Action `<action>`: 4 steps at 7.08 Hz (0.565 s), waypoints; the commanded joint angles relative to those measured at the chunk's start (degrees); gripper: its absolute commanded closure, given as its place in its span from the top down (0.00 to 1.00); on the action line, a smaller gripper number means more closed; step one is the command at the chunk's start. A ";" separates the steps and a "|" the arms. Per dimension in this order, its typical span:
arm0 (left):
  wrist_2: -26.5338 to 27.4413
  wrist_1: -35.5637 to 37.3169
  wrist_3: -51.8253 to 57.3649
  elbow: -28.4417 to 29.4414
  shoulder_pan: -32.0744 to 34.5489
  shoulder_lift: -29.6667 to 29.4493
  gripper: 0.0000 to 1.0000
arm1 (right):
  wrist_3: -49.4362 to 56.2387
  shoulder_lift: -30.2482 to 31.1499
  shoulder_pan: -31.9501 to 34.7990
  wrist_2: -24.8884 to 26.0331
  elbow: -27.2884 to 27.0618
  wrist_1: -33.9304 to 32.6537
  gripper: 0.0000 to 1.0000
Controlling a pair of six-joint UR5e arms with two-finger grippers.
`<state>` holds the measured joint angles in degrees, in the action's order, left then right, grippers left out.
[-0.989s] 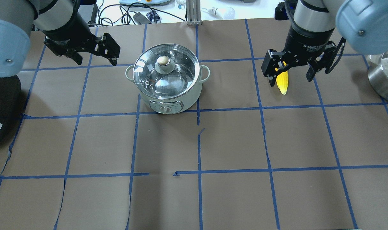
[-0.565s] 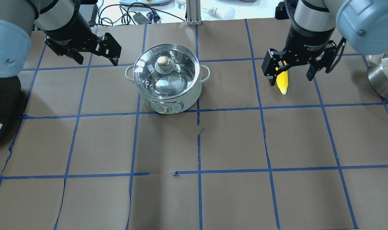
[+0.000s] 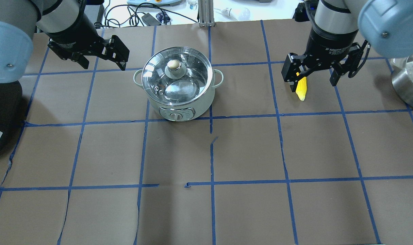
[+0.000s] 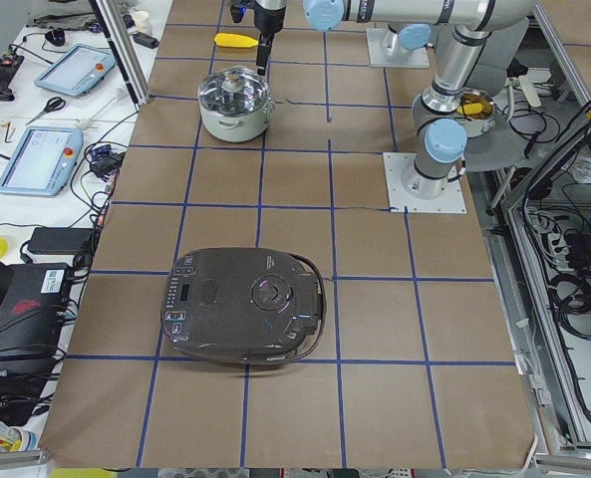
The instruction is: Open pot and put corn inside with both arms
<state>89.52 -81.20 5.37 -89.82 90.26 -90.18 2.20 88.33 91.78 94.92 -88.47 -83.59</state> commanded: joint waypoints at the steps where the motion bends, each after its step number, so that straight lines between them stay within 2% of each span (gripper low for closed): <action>1: -0.14 -0.27 -0.27 -0.09 0.00 0.18 1.00 | -0.17 0.08 -0.03 0.70 -0.65 0.18 1.00; 4: 0.30 1.82 -1.40 1.75 -0.18 -6.38 1.00 | -0.35 0.17 0.15 0.61 -0.65 0.18 1.00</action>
<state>89.63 -80.82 4.66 -88.89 90.00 -93.55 1.93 88.49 91.88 95.54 -89.10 -83.41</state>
